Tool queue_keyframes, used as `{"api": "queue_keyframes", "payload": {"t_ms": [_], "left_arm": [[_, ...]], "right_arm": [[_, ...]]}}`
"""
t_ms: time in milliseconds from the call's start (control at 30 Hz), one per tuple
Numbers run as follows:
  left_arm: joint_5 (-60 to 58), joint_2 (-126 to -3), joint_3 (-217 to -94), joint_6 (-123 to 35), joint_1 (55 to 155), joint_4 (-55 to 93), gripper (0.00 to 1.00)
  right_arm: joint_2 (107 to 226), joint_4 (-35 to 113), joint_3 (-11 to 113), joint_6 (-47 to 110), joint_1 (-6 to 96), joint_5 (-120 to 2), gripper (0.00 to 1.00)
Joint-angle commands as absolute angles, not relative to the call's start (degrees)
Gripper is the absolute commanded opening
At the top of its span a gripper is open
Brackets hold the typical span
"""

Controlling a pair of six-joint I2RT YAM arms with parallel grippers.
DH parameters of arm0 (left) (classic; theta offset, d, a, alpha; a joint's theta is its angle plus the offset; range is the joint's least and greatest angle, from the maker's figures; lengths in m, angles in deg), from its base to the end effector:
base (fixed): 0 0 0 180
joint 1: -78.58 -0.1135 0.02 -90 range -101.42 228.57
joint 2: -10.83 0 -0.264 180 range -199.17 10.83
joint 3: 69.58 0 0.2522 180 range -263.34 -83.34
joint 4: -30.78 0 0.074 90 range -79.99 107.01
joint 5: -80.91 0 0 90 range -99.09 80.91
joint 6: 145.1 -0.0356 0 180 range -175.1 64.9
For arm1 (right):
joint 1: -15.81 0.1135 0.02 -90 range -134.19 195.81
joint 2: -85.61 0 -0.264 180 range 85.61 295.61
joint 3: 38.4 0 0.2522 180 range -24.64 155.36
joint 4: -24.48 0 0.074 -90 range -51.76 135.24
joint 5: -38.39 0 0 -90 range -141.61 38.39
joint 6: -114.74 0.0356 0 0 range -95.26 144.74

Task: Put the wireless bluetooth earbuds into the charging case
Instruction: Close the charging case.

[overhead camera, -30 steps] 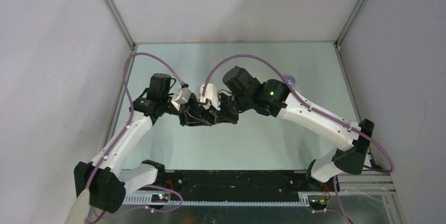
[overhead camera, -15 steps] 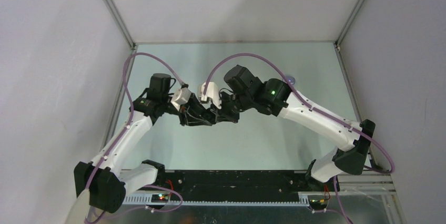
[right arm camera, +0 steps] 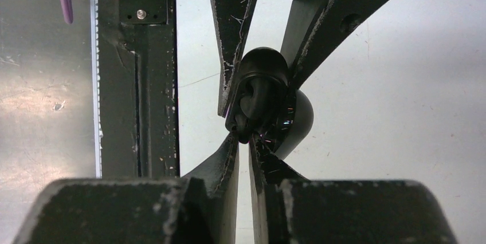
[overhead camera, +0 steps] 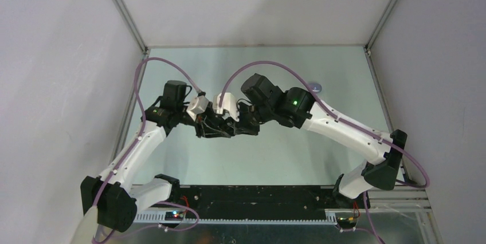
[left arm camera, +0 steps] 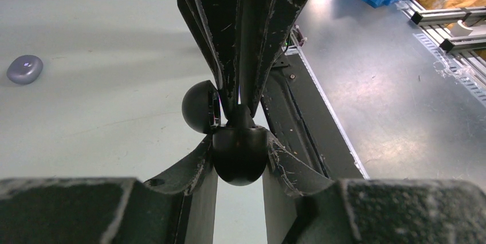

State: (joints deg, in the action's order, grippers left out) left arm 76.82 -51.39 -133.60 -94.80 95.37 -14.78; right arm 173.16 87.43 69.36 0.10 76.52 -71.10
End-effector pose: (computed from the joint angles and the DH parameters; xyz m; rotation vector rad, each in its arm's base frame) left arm 0.1853 -0.0930 0.3021 1.3981 1.1764 -1.4054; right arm 0.1483 0.2887 0.3914 -1.7333 1.6179 0.7064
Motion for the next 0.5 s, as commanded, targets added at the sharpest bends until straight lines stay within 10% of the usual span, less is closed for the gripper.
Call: {"api": "queue_keyframes", "payload": {"t_ms": [0, 267, 467], "left_arm": [[81.6, -50.2, -134.4, -96.4, 95.7, -15.2, 0.32], [81.6, -50.3, -134.3, -96.6, 95.6, -15.2, 0.32], [81.6, -50.4, -134.5, -96.5, 95.6, -15.2, 0.32]], "right_arm": [[173.9, 87.5, 72.0, -1.4, 77.0, -69.2, 0.17], [170.2, 90.5, 74.4, -1.9, 74.6, -73.9, 0.34], [167.7, 90.7, 74.3, -1.3, 72.0, -77.5, 0.24]]}}
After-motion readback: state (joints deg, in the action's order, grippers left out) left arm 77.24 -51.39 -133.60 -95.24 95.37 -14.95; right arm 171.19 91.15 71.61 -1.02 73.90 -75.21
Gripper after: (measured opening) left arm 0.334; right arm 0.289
